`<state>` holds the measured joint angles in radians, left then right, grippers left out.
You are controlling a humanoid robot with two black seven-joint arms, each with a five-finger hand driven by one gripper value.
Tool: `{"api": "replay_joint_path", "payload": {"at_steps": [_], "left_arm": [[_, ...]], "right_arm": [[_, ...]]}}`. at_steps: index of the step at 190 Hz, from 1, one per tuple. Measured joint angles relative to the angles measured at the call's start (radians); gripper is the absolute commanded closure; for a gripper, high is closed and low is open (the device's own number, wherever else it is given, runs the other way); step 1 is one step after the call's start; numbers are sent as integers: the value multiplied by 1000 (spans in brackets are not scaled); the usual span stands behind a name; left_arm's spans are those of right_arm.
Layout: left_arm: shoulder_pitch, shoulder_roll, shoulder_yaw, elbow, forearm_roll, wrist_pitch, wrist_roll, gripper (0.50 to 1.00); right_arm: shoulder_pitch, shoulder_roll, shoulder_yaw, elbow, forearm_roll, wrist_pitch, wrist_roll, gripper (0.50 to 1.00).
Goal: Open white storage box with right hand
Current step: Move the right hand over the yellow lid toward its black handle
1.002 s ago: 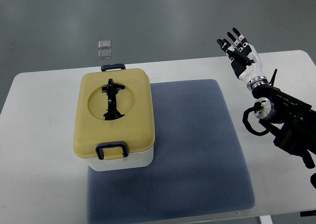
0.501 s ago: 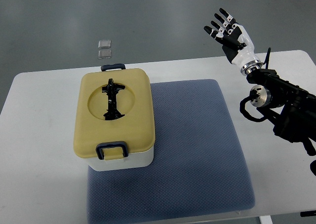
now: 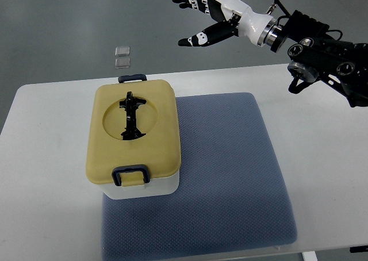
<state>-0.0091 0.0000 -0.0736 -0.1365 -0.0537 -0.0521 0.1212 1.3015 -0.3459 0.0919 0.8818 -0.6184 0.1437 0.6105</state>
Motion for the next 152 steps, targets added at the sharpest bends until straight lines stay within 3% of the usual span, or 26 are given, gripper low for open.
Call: {"api": "replay_joint_path", "payload": {"at_steps": [41,80,152], "left_arm": [[0,0,0,0,0,0,0,500],[0,0,0,0,0,0,0,500],[0,0,0,0,0,0,0,500]], "right_arm": [[124,19,-21,46,-316,57,1,572],[219,101,-54,48,-575,100,1,576],[302,188,-148,104,-724,106,1,595]]}}
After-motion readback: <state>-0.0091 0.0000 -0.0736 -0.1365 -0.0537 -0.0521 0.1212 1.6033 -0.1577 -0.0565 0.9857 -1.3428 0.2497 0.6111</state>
